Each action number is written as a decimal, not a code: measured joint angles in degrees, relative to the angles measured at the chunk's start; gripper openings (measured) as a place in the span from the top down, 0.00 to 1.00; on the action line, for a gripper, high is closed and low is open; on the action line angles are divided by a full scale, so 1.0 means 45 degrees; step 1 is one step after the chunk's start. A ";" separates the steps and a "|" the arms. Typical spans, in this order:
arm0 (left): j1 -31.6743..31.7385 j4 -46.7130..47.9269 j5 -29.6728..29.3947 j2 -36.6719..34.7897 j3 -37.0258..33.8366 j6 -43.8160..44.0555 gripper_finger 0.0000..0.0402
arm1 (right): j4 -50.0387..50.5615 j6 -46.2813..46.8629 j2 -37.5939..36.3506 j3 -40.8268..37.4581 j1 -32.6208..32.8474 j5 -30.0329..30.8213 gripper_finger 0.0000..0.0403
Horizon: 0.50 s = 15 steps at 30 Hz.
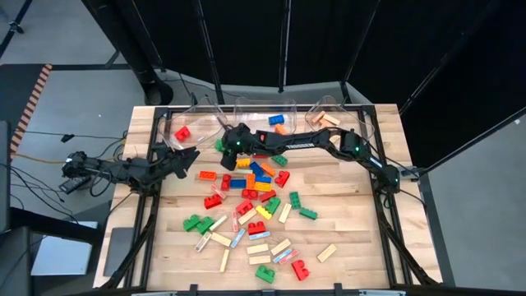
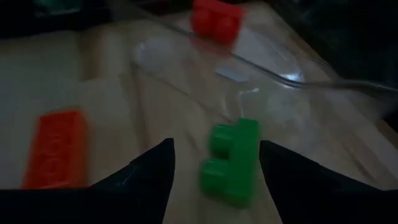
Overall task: Sort blocks by size
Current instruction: Adjust the middle transparent bin
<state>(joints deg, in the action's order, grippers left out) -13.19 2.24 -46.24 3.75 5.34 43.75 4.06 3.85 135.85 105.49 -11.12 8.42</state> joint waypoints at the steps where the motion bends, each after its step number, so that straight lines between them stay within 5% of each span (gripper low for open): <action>1: 0.0000 0.0005 0.0000 0.0000 0.0000 0.0000 0.33 | 0.0066 -0.0217 0.0000 0.0218 0.0092 0.0086 0.40; 8: 0.0000 0.0083 0.0000 0.0003 0.0000 0.0000 0.33 | 0.1010 -0.0875 -0.0053 0.2331 0.0771 0.0671 0.42; 15: 0.0000 0.0257 -0.0009 0.0002 0.0000 0.0000 0.33 | 0.0373 -0.1461 0.0747 0.1360 0.1225 0.2616 0.43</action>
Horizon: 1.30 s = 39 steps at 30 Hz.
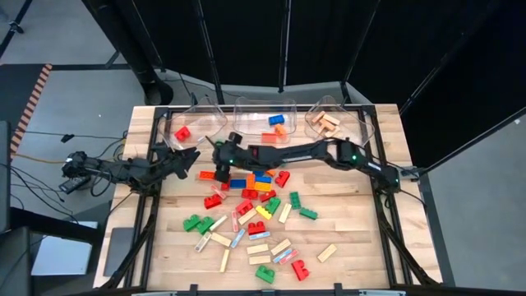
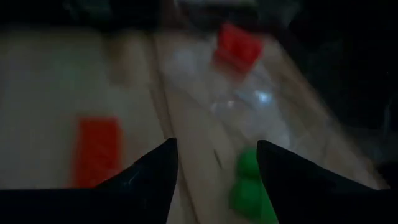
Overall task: Sort blocks by size
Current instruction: Adjust the middle transparent bin
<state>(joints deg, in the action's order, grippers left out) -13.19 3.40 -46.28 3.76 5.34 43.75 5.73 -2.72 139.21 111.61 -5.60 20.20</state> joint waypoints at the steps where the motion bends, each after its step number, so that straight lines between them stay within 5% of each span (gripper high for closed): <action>1: 0.0000 0.0039 -0.0005 -0.0002 0.0000 0.0003 0.33 | -0.0527 0.0024 0.0249 -0.0005 -0.0091 -0.0054 0.43; 20: -0.0010 0.0314 0.0014 0.0177 -0.0005 0.0005 0.33 | -0.0974 0.1252 0.0946 0.0066 -0.0928 -0.1378 0.46; 27: -0.0009 0.0394 0.0014 0.0177 -0.0004 0.0002 0.33 | -0.0865 0.1041 0.1062 0.0073 -0.0826 -0.0701 0.47; 35: -0.0008 0.0504 -0.0020 0.0177 -0.0005 0.0000 0.33 | -0.0176 -0.0190 -0.0367 -0.0020 -0.0537 -0.0829 0.50; 39: -0.0005 0.0525 -0.0077 0.0173 -0.0004 0.0000 0.33 | -0.0026 0.0116 -0.1527 0.0099 -0.0058 -0.2013 0.53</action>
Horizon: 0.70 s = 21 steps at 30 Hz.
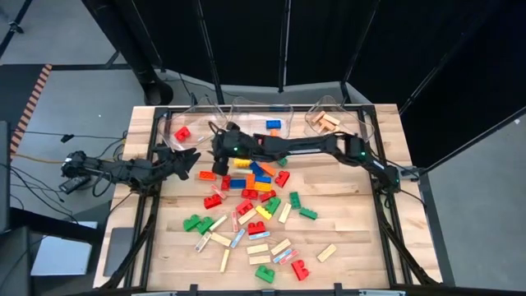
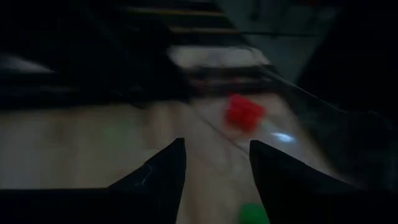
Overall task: Sort blocks by size
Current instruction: Adjust the middle transparent bin
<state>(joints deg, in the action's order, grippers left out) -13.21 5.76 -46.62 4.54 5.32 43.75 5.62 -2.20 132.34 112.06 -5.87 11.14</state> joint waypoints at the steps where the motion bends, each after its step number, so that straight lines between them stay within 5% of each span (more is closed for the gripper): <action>1: 0.0000 0.0000 -0.0001 0.0000 -0.0001 0.0000 0.33 | 0.0251 0.0245 -0.0054 0.0007 0.0121 -0.0272 0.54; 11: 0.0000 -0.0018 0.0004 0.0000 -0.0001 0.0005 0.33 | 0.4803 0.1832 0.0760 -0.0637 0.0492 -0.0528 0.80; 16: 0.0000 -0.0051 0.0010 0.0000 0.0002 0.0005 0.33 | 0.5630 0.2217 0.0552 -0.0918 0.0070 0.0626 0.95; 21: 0.0000 -0.0136 0.0010 -0.0005 -0.0001 0.0005 0.33 | 0.6513 0.2837 0.0567 -0.0940 -0.0479 0.0365 0.94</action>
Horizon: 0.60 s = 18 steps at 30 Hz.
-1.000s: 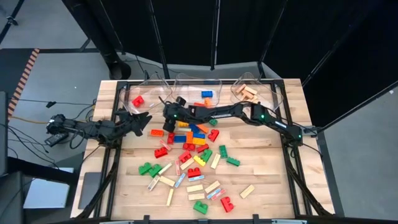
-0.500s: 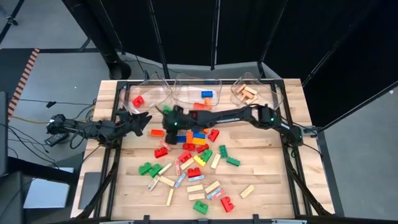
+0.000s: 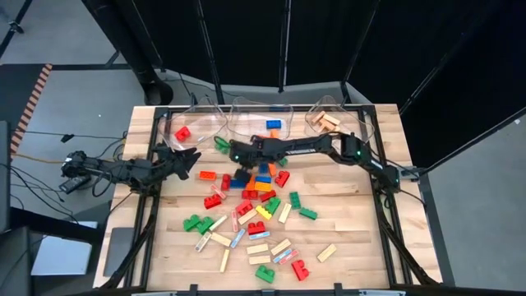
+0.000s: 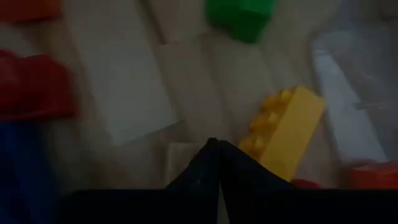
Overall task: Sort blocks by size
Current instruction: Adjust the middle transparent bin
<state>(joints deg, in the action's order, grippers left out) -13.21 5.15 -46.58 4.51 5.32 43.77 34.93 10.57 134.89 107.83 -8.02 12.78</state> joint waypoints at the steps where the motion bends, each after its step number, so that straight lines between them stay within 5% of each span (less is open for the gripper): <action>1: 0.0000 0.0000 -0.0002 0.0000 0.0000 0.0000 0.33 | 0.0058 -0.0009 0.0000 0.0004 -0.0066 0.0044 0.92; 18: 0.0000 0.0053 0.0008 0.0000 0.0000 0.0000 0.33 | 0.2205 -0.1711 -0.1617 -0.0182 -0.0355 0.0653 0.94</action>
<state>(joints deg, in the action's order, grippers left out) -13.21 5.39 -46.54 4.51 5.32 43.77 44.85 2.87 127.61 107.01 -9.62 15.72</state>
